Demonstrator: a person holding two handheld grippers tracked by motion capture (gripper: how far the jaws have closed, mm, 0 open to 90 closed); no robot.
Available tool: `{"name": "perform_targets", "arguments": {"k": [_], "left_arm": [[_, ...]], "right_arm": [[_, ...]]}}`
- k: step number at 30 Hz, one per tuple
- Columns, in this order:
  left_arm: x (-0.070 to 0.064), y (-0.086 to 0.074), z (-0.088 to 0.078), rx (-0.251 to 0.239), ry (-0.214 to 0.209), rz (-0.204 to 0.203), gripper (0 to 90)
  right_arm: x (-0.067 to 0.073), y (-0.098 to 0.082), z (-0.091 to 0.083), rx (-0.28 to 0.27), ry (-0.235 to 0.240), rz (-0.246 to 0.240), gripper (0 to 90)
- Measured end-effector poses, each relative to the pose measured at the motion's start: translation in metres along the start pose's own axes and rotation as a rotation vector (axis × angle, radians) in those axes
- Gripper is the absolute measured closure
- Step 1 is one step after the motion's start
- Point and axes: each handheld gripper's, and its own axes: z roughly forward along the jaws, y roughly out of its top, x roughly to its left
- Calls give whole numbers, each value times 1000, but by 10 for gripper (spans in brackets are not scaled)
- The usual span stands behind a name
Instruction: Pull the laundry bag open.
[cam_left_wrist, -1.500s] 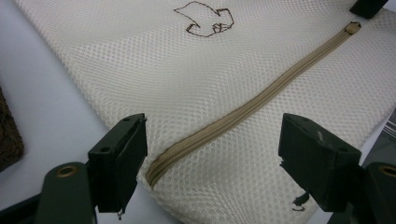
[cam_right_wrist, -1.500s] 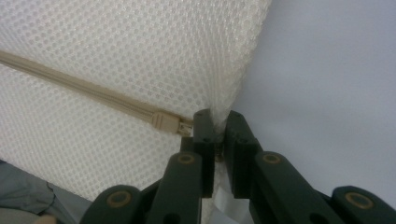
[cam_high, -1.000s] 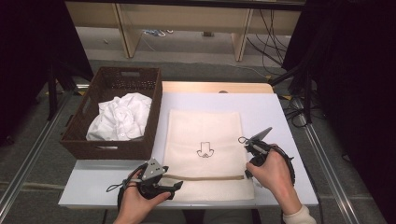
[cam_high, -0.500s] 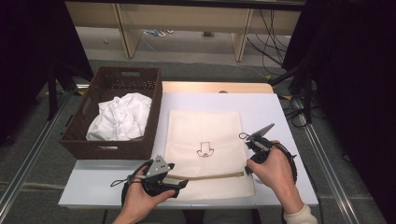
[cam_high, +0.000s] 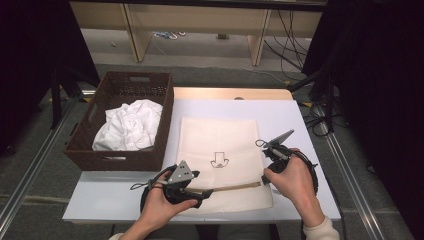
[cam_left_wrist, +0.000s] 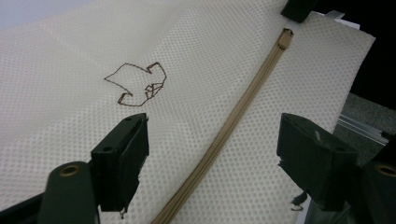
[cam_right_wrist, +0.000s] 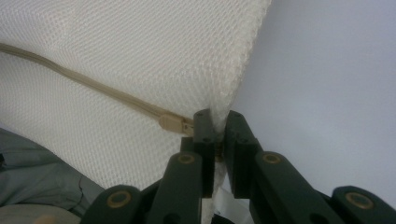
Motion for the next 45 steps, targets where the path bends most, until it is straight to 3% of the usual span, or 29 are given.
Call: {"name": "perform_targets", "arguments": {"k": [1, 3, 4, 5, 16, 17, 18, 19, 20, 21, 23, 24, 25, 34, 37, 39, 45], "left_arm": [[0, 1, 1, 4, -4, 22, 250], [-1, 3, 5, 6, -10, 14, 250], [-1, 5, 6, 12, -15, 36, 250], [-3, 5, 9, 4, -19, 19, 250], [-7, 20, 28, 11, -83, 64, 264], [-6, 22, 29, 17, -93, 94, 264], [-8, 23, 31, 13, -91, 75, 264], [-6, 26, 32, 17, -103, 113, 264], [-7, 27, 33, 14, -103, 85, 263], [-6, 29, 34, 12, -100, 97, 262], [-7, 32, 34, 11, -103, 86, 263], [-6, 35, 35, 10, -105, 108, 262], [-8, 36, 36, 10, -108, 95, 263], [-19, 49, 55, 2, -179, 125, 263], [-22, 50, 60, 9, -184, 128, 264], [-23, 52, 63, 14, -187, 143, 265], [-29, 52, 75, 21, -212, 133, 280]], "right_arm": [[-3, 0, 2, -25, -6, -38, 848], [-4, 1, 2, -26, -2, -51, 848], [-4, 1, 2, -35, 0, -64, 848], [-4, 1, 2, -27, 0, -51, 848], [-4, 1, 2, -37, 2, -65, 847], [-3, 1, 2, -29, 3, -59, 848], [-1, 1, 1, -11, 6, -30, 848], [0, 1, 1, -6, 6, -20, 847], [-2, 1, 2, -20, 5, -50, 848], [-5, 2, 4, -39, 6, -87, 847], [1, 1, 1, -9, 6, -2, 847], [1, 1, 1, -14, 6, -1, 847], [1, 0, 2, -26, 5, 0, 848], [0, 0, 1, -27, 15, -20, 847], [1, 0, 1, -24, 16, -6, 847], [-1, 0, 1, -27, 19, -28, 847], [1, 0, 1, -25, 16, -8, 847]]}}
